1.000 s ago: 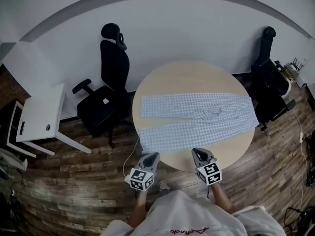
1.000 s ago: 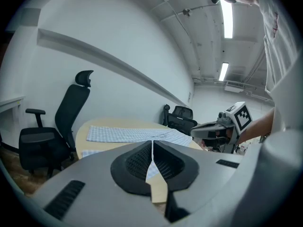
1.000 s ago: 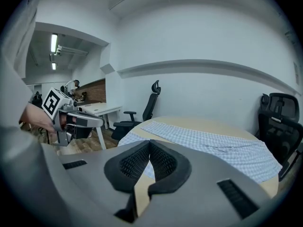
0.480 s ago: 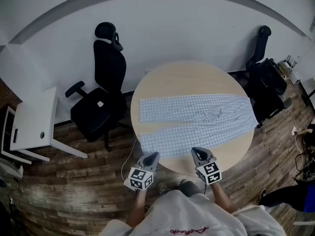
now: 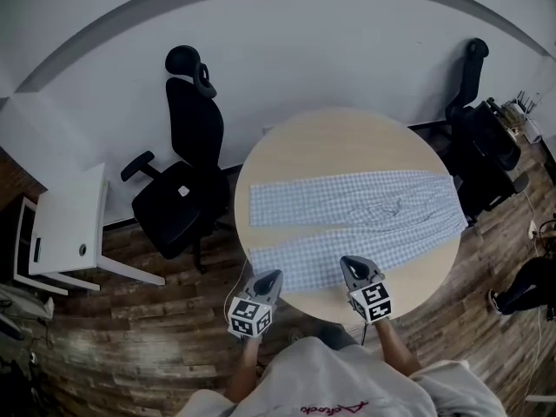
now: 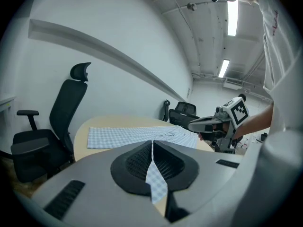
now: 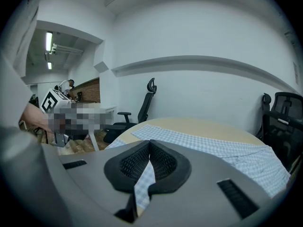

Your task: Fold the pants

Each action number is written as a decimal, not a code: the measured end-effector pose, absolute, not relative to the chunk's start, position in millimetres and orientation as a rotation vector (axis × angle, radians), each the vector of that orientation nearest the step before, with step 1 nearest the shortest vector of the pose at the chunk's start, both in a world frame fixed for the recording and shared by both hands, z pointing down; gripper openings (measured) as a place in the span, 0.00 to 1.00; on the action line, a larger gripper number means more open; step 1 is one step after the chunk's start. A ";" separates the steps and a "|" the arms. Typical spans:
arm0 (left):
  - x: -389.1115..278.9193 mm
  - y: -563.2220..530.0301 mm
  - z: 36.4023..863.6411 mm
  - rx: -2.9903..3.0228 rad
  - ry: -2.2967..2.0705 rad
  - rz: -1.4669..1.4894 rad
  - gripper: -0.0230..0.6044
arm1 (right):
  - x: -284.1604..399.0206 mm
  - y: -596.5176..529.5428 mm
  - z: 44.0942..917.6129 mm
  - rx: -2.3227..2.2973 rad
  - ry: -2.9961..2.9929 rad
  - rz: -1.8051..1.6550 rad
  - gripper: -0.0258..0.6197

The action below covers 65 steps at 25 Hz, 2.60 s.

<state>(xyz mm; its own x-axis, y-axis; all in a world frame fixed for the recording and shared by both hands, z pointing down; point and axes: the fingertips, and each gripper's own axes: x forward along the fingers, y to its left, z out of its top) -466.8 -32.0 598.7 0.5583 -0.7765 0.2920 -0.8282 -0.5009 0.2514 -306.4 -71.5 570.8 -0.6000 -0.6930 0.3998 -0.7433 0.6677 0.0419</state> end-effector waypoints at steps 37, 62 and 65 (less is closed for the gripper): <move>-509.4 -221.2 629.0 2.321 -1.423 0.426 0.10 | -273.0 -307.8 586.8 1.152 -2.522 0.278 0.09; -588.9 -369.8 726.8 2.502 -0.604 1.715 0.10 | -294.4 -410.4 722.6 0.103 -1.893 -0.338 0.09; -587.2 -371.0 735.4 2.459 -0.504 1.727 0.10 | -286.2 -422.8 733.4 0.052 -1.862 -0.277 0.09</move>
